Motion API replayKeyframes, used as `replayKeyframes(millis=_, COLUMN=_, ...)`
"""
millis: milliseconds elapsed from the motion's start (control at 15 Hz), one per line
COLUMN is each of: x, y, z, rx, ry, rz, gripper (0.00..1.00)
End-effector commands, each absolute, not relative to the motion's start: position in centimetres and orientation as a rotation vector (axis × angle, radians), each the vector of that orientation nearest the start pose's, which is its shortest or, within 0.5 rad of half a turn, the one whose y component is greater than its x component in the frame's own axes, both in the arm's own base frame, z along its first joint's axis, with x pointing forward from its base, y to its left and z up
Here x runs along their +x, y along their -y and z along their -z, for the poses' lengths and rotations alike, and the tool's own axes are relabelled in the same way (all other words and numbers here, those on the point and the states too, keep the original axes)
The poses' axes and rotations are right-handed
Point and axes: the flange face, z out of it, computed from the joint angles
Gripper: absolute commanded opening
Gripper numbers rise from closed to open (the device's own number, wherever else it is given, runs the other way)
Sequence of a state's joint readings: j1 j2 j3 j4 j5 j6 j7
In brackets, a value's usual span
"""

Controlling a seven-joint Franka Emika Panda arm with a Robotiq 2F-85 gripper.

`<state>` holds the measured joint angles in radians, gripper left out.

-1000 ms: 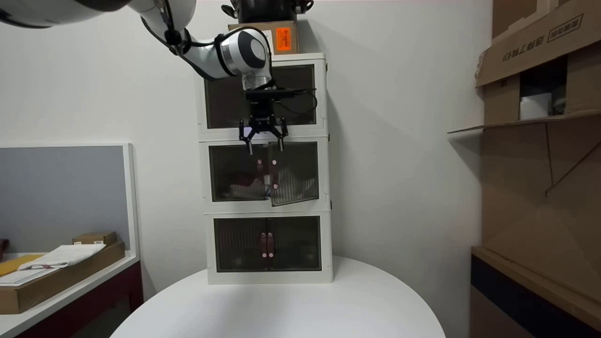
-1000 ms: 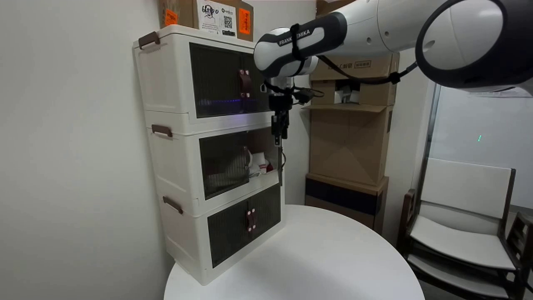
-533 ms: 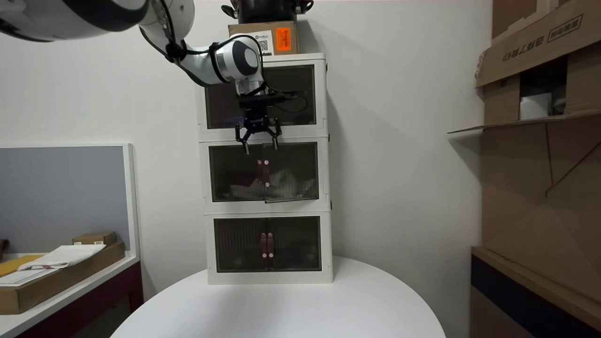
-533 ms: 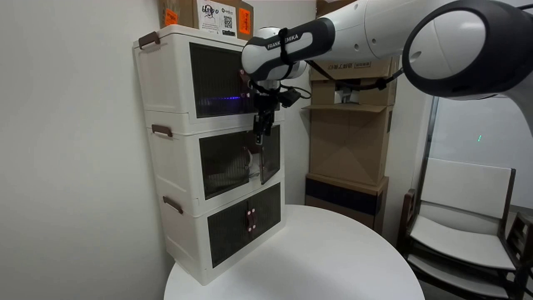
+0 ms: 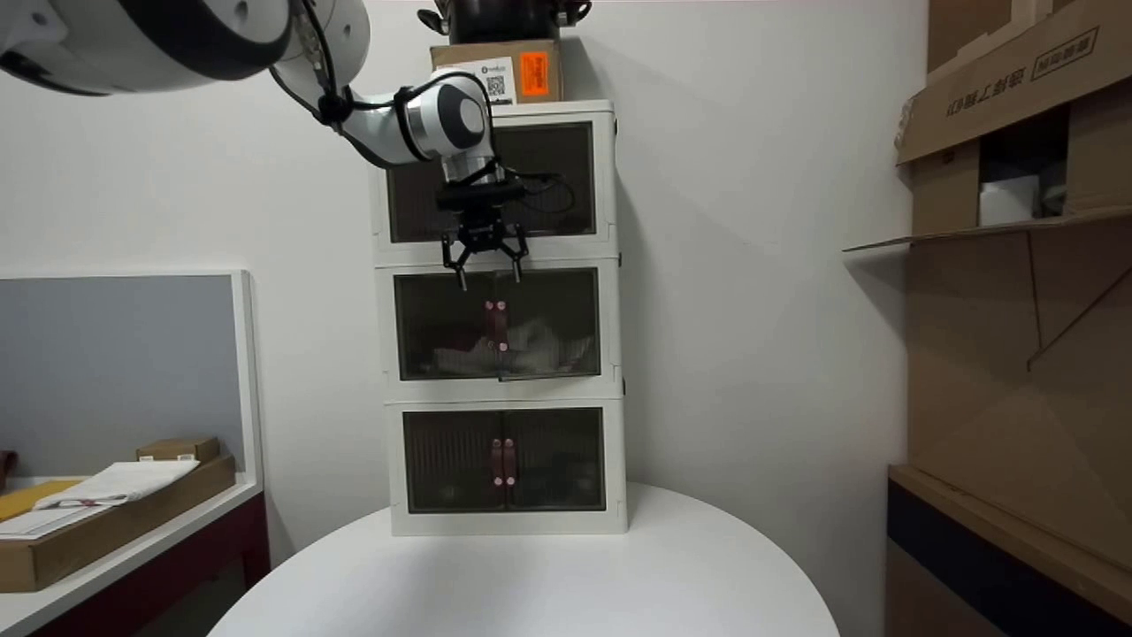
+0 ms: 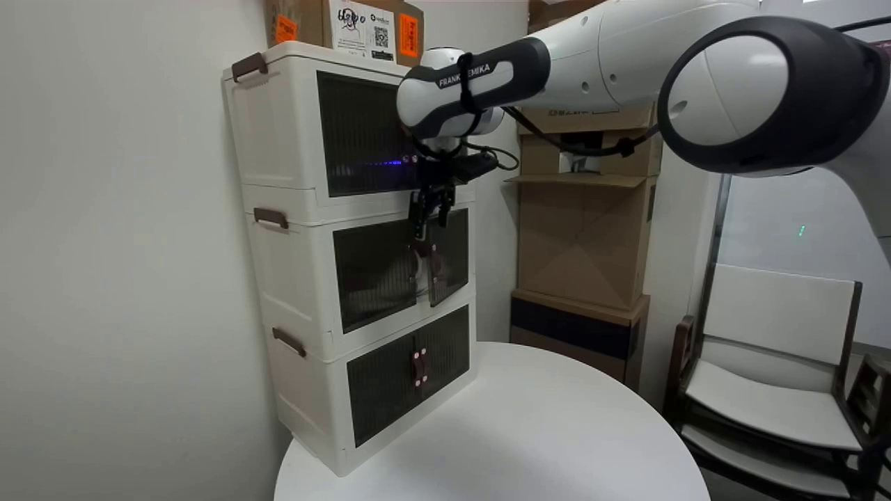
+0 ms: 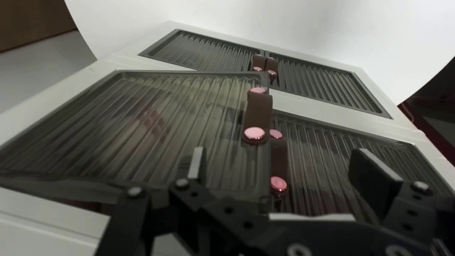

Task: Close the left door of the middle cabinet, close the right door of the middle cabinet

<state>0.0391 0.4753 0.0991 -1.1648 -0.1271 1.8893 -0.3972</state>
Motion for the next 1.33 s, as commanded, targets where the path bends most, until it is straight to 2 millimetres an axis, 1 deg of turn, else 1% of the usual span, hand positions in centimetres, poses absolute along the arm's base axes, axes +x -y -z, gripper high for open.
replayKeyframes(millis=0, x=73.4, y=-8.4, z=-55.1, rx=-3.124, ry=0.676, rz=0.469, gripper=1.00)
replayKeyframes(millis=67, x=73.8, y=-8.0, z=-54.7, rx=-3.127, ry=0.634, rz=0.499, gripper=1.00)
replayKeyframes(millis=333, x=75.1, y=-8.3, z=-53.8, rx=-3.149, ry=0.496, rz=0.564, gripper=1.00)
replayKeyframes(millis=533, x=75.9, y=-7.9, z=-53.3, rx=-3.162, ry=0.428, rz=0.600, gripper=1.00)
replayKeyframes(millis=600, x=76.2, y=-8.1, z=-53.1, rx=-3.164, ry=0.426, rz=0.611, gripper=1.00)
replayKeyframes(millis=800, x=76.4, y=-8.6, z=-52.9, rx=-3.172, ry=0.388, rz=0.607, gripper=1.00)
replayKeyframes(millis=1067, x=76.4, y=-9.1, z=-53.3, rx=-3.164, ry=0.365, rz=0.622, gripper=1.00)
replayKeyframes(millis=1200, x=76.0, y=-8.2, z=-53.4, rx=-3.148, ry=0.360, rz=0.605, gripper=1.00)
replayKeyframes(millis=1267, x=75.6, y=-7.9, z=-53.7, rx=-3.140, ry=0.370, rz=0.567, gripper=1.00)
